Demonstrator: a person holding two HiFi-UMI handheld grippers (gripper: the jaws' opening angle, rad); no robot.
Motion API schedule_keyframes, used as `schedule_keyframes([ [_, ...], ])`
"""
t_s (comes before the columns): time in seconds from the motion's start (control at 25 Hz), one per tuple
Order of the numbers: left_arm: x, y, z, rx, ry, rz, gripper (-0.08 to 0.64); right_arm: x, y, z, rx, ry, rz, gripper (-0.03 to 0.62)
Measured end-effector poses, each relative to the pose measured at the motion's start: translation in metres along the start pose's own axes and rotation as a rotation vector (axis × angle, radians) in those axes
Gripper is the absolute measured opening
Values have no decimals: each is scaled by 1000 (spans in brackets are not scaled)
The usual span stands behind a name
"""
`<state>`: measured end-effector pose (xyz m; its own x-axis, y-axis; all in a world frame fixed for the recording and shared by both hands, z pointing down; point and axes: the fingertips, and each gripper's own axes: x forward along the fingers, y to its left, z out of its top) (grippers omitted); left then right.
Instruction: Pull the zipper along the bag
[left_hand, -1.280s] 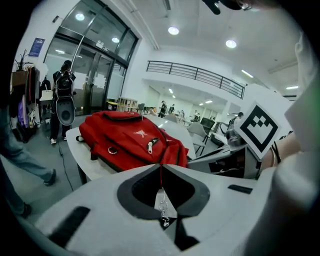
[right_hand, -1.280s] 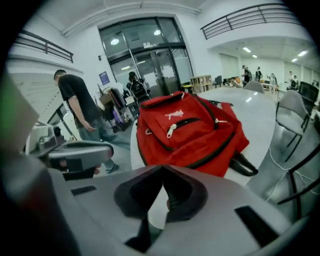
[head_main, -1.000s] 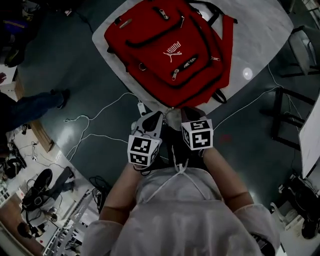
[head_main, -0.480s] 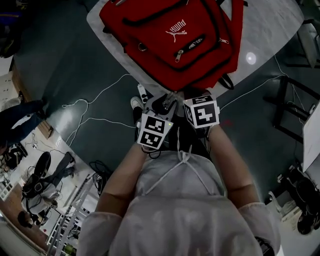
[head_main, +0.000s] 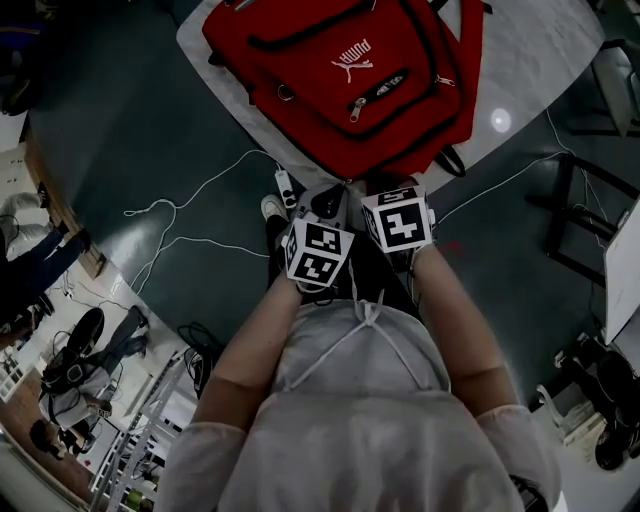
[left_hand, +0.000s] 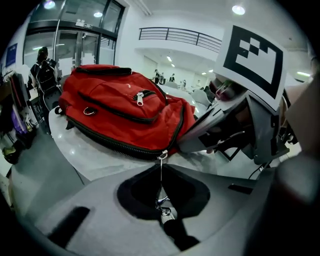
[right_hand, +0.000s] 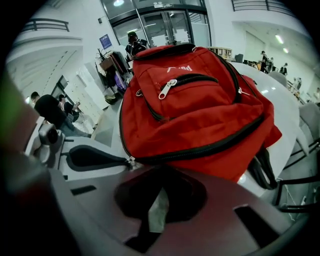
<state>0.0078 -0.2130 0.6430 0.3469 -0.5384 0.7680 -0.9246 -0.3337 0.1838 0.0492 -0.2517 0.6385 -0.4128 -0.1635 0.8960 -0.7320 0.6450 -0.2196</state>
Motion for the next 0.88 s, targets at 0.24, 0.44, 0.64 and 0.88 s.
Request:
schedule_keyframes([
  [0.24,-1,1,0,19,43,-59,23,1,-1,0,15,5,10,28],
  [0.44,-8,4,2,51,80,-110,23,2,-2,0,15,26,-15,26],
  [0.64,-15,20,0,81,87,-129,22,3,-1,0,9,36,-50,28],
  [0.88,-19,43,0,137,83,-148,23,3,1,3,49,46,-104,28],
])
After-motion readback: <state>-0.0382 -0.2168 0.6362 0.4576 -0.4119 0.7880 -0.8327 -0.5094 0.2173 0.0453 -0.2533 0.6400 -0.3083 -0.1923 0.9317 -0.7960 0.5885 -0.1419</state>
